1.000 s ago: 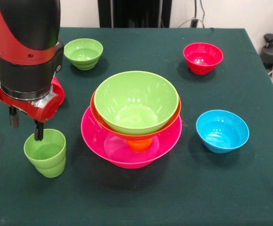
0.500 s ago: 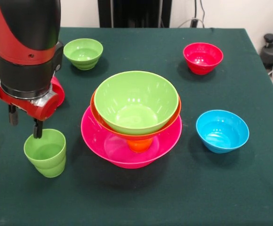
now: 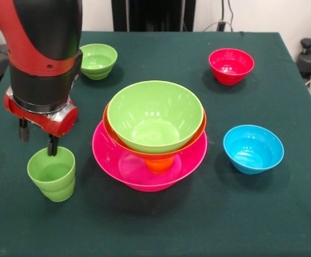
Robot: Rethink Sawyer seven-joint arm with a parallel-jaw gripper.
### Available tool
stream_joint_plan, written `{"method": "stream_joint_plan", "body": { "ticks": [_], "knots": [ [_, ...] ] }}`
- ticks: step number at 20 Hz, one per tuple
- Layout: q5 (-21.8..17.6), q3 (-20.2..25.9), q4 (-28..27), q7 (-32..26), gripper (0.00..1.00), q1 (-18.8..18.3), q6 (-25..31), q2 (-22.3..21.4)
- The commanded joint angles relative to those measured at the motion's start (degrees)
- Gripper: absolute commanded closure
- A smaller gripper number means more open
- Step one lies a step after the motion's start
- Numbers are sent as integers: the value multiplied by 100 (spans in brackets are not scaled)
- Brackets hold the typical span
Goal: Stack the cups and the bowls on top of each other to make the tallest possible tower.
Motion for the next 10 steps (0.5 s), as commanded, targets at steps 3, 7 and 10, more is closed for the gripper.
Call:
{"method": "stream_joint_plan", "body": {
  "ticks": [3,7,10],
  "knots": [
    [93,292,408,912,0,179,-350,411],
    [99,282,281,874,0,160,-291,482],
    [101,260,195,929,0,177,-373,569]
  ]
}}
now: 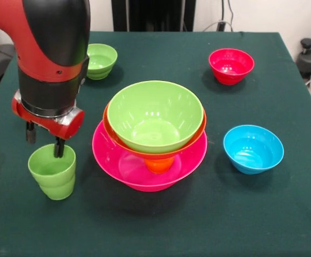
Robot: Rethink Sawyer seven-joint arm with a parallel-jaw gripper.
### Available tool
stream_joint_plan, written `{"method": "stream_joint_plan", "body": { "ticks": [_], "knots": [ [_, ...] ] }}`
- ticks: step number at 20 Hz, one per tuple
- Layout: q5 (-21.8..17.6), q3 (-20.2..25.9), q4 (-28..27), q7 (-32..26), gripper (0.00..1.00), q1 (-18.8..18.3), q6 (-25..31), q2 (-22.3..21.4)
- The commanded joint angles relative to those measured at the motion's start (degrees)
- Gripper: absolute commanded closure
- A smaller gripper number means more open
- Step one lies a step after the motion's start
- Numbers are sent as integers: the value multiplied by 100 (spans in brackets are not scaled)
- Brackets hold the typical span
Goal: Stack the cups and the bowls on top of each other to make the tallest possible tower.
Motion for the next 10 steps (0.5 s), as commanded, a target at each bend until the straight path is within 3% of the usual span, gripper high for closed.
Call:
{"method": "stream_joint_plan", "body": {
  "ticks": [1,10],
  "knots": [
    [98,294,167,934,0,129,-342,486],
    [128,327,62,835,0,44,-558,702]
  ]
}}
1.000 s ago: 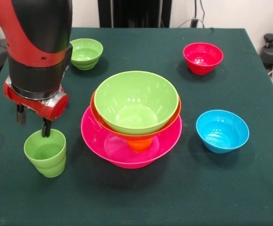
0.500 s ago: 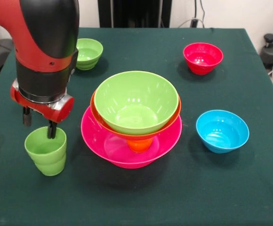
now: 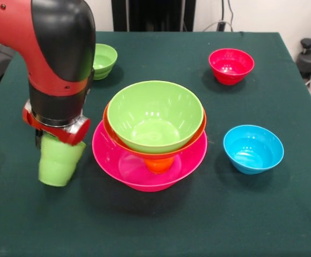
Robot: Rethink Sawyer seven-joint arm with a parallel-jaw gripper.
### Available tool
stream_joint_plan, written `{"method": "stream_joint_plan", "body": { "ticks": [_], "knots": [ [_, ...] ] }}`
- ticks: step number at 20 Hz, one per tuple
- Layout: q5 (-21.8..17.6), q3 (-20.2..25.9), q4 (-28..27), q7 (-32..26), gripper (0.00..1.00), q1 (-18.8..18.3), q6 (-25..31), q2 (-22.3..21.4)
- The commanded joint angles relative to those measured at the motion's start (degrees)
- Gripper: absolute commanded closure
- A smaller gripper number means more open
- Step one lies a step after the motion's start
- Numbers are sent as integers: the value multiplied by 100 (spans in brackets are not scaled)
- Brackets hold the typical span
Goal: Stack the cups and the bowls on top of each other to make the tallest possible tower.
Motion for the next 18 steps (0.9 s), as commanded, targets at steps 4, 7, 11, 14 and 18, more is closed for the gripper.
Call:
{"method": "stream_joint_plan", "body": {
  "ticks": [4,7,11,14,18],
  "knots": [
    [138,347,-12,742,0,26,-440,427],
    [63,270,-16,708,0,56,-686,417],
    [43,185,-33,675,100,96,-754,416],
    [100,183,40,644,100,105,-711,378],
    [168,189,72,559,100,106,-676,356]
  ]
}}
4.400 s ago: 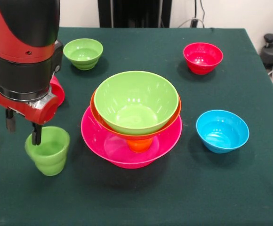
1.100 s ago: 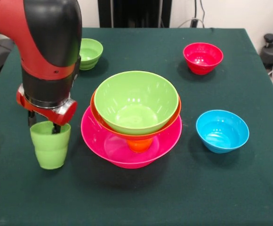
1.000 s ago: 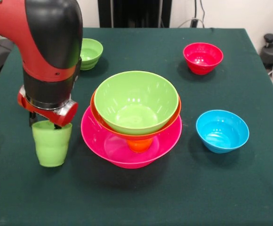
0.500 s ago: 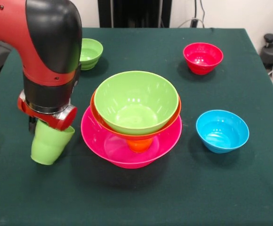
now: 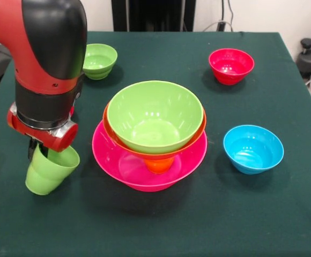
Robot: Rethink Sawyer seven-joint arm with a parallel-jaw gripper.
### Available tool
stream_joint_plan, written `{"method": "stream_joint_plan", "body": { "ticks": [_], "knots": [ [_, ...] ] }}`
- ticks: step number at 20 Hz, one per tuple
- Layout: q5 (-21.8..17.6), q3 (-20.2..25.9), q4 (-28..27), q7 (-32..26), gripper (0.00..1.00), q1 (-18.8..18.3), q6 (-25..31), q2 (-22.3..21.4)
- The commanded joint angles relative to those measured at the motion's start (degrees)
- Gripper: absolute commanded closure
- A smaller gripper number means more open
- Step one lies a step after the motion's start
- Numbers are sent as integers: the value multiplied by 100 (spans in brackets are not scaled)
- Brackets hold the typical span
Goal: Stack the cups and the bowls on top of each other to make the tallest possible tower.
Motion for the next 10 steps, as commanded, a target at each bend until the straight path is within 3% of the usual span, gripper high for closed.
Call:
{"method": "stream_joint_plan", "body": {
  "ticks": [1,10],
  "knots": [
    [-28,357,209,563,100,122,-219,351],
    [63,403,391,534,100,131,-69,185]
  ]
}}
